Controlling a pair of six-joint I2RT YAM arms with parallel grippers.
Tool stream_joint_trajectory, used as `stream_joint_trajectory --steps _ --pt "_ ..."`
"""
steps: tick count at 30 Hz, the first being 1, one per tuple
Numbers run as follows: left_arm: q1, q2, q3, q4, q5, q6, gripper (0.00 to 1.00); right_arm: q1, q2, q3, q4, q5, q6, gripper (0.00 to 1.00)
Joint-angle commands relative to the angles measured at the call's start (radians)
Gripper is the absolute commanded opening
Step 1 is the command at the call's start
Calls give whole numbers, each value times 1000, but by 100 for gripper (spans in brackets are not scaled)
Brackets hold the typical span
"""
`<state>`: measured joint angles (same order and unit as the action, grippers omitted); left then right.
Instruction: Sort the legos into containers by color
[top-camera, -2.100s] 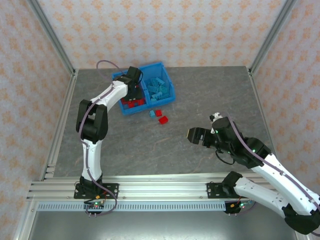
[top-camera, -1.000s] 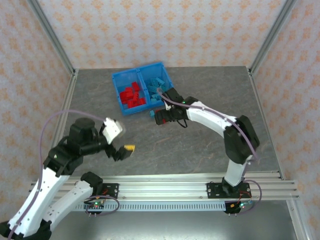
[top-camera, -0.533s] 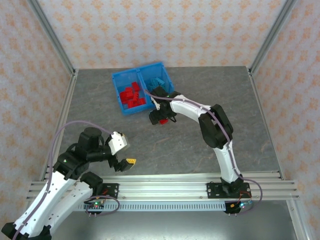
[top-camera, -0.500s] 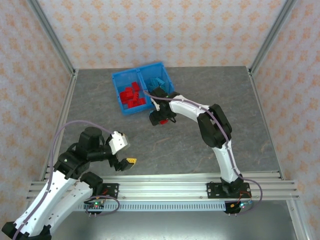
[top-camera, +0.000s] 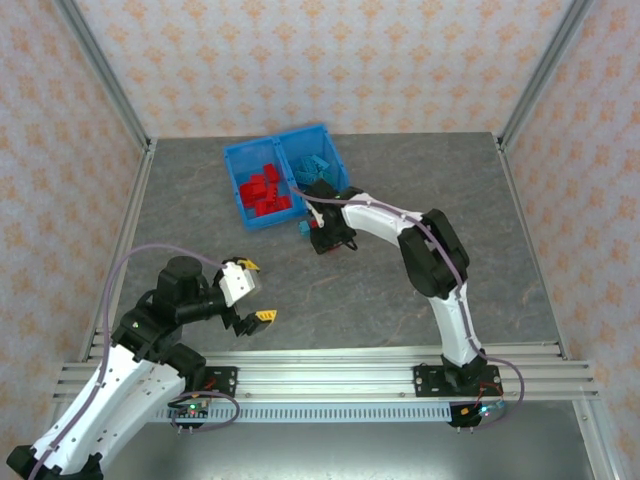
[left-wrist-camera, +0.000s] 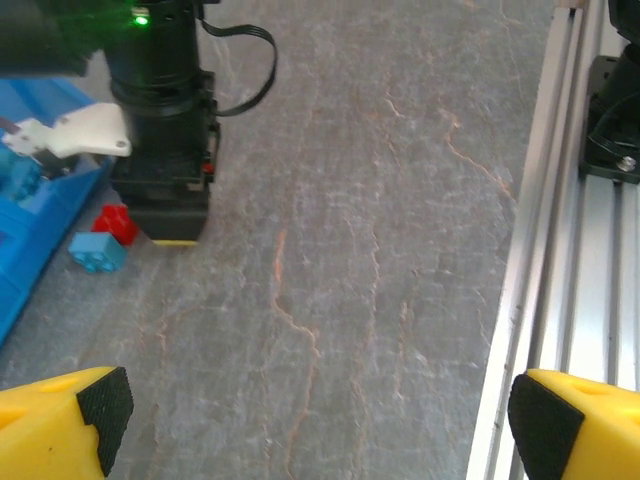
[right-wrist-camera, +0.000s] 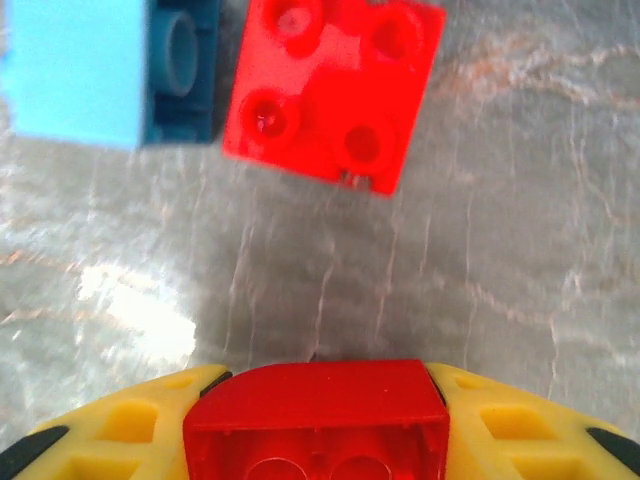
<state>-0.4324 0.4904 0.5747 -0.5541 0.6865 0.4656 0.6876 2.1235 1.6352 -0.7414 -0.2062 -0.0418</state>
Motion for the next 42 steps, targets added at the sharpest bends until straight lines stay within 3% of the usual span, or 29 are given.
stream_joint_trajectory --steps 1,5,10,13,17,21,25,32,37,42 --pt "-2 -36 -47 145 -66 -8 100 16 -188 -9 34 -63 79 44" --pt "-2 -78 -81 197 -154 -16 100 64 -296 11 175 -158 212 43" --pt "-1 -146 -95 200 -211 -25 100 144 -244 159 269 -93 275 44" --pt "-1 -184 -107 193 -251 -13 100 154 -128 295 287 -7 283 44" --pt "0 -229 -95 141 -391 21 100 155 102 569 215 124 269 43" --pt "3 -295 -112 98 -406 87 100 155 334 868 137 140 238 46" --pt "5 -317 -128 69 -425 144 100 148 496 1010 192 152 259 46" --pt "11 -309 -136 76 -381 160 100 144 543 1017 238 137 276 47" --pt "23 -307 -141 82 -371 163 100 144 518 1027 203 117 261 71" --pt "34 -306 -142 84 -367 163 100 144 435 1025 158 129 221 73"
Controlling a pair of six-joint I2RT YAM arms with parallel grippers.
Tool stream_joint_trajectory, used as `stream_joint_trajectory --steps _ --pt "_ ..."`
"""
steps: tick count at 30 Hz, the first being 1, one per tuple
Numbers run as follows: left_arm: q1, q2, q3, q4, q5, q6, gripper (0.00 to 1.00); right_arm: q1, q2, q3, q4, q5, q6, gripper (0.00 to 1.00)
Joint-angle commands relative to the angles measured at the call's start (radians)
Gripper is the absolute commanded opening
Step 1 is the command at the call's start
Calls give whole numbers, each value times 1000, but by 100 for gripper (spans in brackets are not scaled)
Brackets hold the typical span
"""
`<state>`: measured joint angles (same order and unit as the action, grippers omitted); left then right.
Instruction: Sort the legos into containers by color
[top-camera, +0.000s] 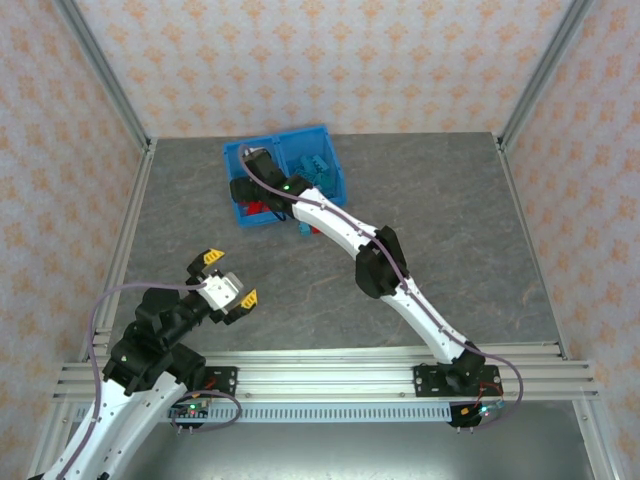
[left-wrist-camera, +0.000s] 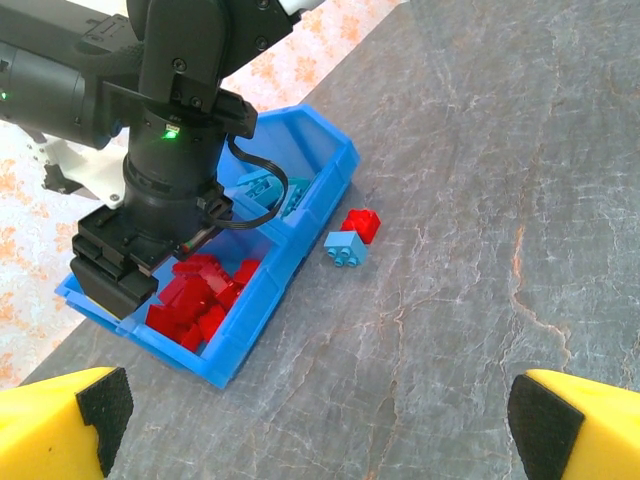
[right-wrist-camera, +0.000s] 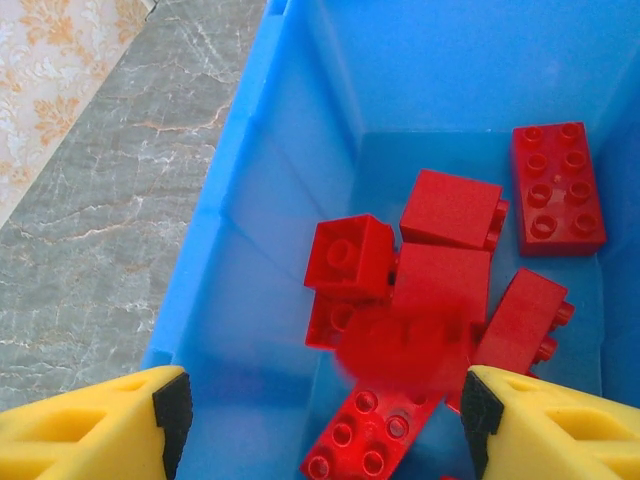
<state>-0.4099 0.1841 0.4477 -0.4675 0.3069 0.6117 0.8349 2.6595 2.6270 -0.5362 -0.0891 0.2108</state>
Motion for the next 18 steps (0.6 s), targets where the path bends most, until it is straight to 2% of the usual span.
stream_joint_trajectory --steps 1,5,8,13,15,18 --pt "15 1 -15 -3 13 17 100 -3 -125 32 -62 12 -38 73" --pt "17 3 -15 -8 20 18 100 -3 -257 -52 -118 27 -62 73" --pt "19 2 -14 -13 29 23 100 -3 -417 -284 -86 93 -83 75" --pt "20 2 -19 -8 61 35 100 -6 -697 -776 73 197 -89 78" --pt "24 3 -23 -1 74 37 100 -10 -760 -901 107 200 -70 78" --pt "31 6 -24 7 90 36 100 -16 -789 -1000 98 188 -38 77"
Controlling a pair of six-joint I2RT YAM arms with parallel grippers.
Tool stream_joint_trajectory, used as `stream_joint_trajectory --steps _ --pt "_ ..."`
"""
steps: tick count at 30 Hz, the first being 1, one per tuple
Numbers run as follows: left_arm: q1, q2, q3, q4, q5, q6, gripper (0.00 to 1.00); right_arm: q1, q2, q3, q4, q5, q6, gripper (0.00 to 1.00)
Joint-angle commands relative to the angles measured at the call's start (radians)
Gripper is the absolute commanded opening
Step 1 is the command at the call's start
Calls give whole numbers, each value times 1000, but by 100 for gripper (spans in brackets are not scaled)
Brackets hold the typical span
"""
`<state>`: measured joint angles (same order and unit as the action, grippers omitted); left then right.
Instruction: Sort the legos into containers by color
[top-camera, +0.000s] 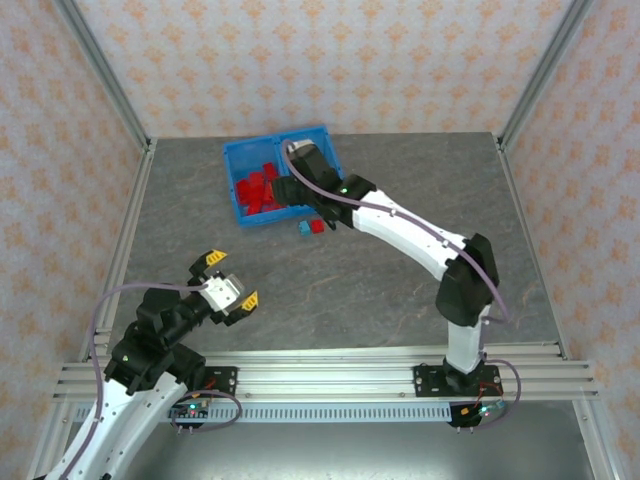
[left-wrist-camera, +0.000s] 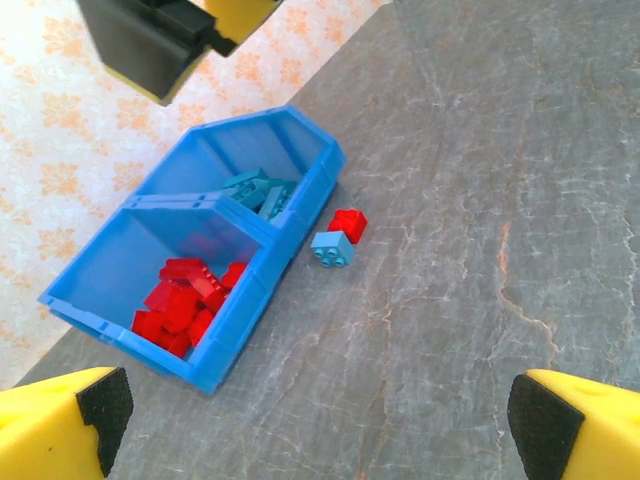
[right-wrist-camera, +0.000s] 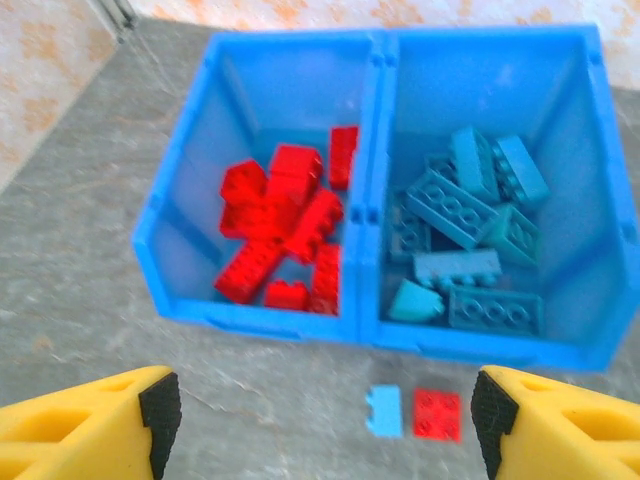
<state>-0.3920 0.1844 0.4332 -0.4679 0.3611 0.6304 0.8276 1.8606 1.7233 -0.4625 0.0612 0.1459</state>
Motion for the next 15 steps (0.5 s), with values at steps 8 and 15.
stream_joint_trajectory --steps 8,15 --pt "21 0 -10 -1 34 17 100 -49 186 -7 -112 11 46 65" --pt "22 -19 -13 -8 11 20 100 -91 322 96 -149 -66 75 58"
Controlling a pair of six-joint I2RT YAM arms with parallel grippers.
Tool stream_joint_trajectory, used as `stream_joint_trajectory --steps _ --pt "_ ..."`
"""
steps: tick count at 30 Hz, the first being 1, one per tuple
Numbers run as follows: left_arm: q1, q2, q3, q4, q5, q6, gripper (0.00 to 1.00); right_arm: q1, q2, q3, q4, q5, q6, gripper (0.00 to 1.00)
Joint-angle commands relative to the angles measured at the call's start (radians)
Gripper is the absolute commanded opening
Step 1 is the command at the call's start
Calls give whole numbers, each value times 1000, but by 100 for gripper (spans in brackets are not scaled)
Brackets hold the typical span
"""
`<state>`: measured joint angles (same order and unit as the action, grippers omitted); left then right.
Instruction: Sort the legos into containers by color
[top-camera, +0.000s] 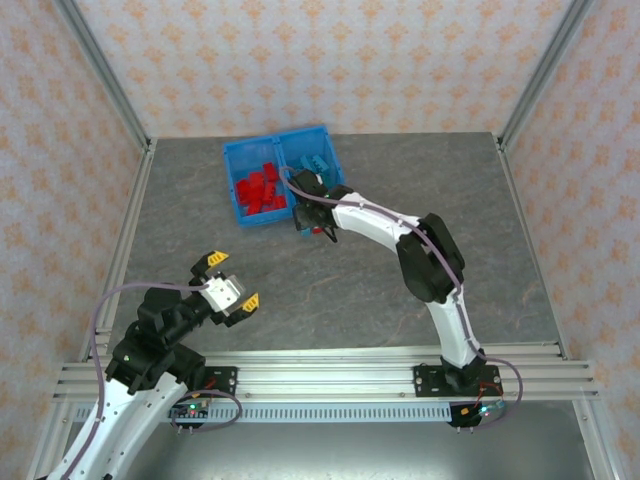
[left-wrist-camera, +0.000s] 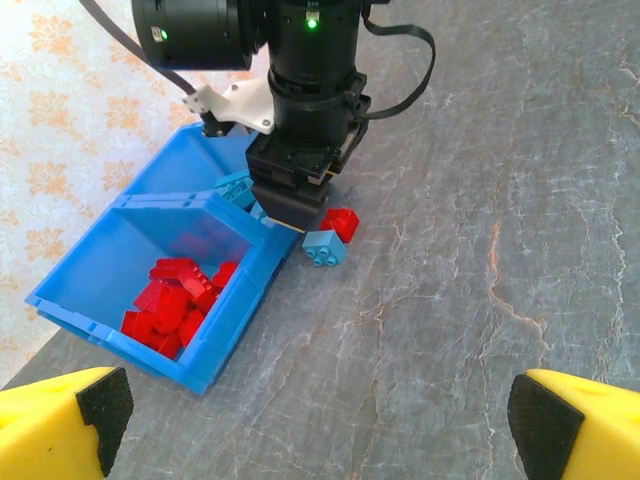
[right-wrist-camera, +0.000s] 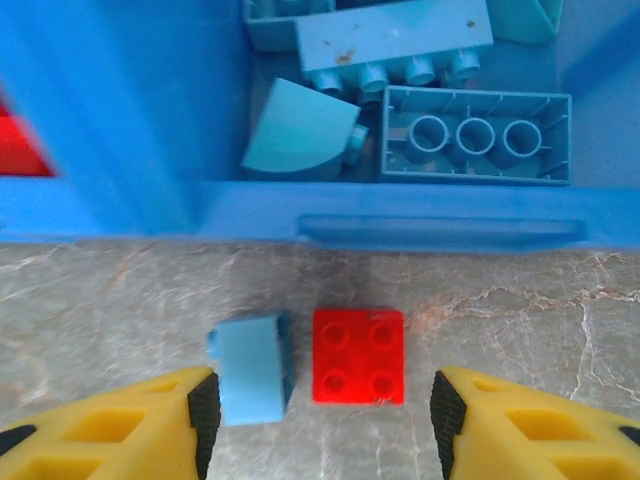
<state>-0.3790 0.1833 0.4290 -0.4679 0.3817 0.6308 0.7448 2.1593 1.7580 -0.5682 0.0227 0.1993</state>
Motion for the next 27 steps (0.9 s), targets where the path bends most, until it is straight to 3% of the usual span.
stream_joint_trajectory --steps 1,13,27 --pt "11 -19 -10 -7 -7 20 100 -9 34 66 -42 -34 21 57" --pt "15 -19 -14 0 5 20 100 3 113 128 -53 -109 42 47" --pt "19 -21 -18 5 13 22 100 36 181 133 -104 -77 35 31"
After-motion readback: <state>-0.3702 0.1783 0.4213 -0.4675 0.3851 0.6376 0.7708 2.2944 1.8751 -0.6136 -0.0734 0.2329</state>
